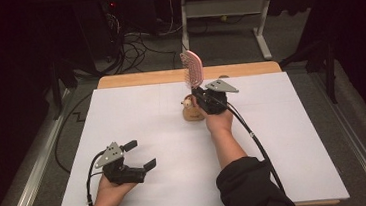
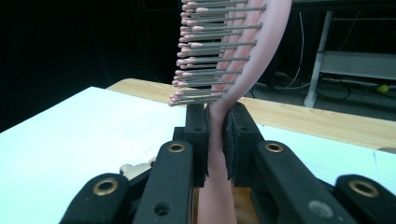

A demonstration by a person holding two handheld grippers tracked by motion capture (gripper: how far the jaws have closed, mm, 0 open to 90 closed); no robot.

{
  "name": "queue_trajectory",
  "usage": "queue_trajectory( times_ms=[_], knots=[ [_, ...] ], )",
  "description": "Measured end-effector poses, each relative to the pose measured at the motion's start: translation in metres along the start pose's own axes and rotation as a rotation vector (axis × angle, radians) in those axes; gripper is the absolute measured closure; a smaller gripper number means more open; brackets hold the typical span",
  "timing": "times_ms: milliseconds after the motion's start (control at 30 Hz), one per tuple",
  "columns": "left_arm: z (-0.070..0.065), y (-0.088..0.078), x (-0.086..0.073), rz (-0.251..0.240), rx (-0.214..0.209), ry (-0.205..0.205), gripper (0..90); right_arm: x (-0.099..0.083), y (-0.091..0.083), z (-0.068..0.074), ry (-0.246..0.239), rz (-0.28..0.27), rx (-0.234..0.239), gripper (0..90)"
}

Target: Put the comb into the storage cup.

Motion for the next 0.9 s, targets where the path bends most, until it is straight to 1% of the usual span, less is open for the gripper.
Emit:
queue_trajectory(
  times_ms=[367,667,900],
  knots=[
    [0.0,0.001,0.0,0.003,-0.001,0.0,0.0,-0.006,0.0,-0.001,0.014,0.004,0.0,82.3],
    [-0.001,0.002,-0.001,0.008,-0.003,0.001,0.0,-0.01,0.003,-0.004,0.019,0.018,-0.015,82.2],
    [-0.001,0.002,-0.001,0.009,-0.003,0.001,0.0,-0.01,0.004,-0.007,0.023,0.018,-0.03,82.0]
  ],
)
Point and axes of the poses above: each handheld gripper's, and its own axes: y roughly forward along the jaws, x roughly out of its top, z roughly to its left, the point moved 7 cm from there along y, roughly forward along the jaws, and after that the axes turned 10 degrees about z, right-handed, at the moved point
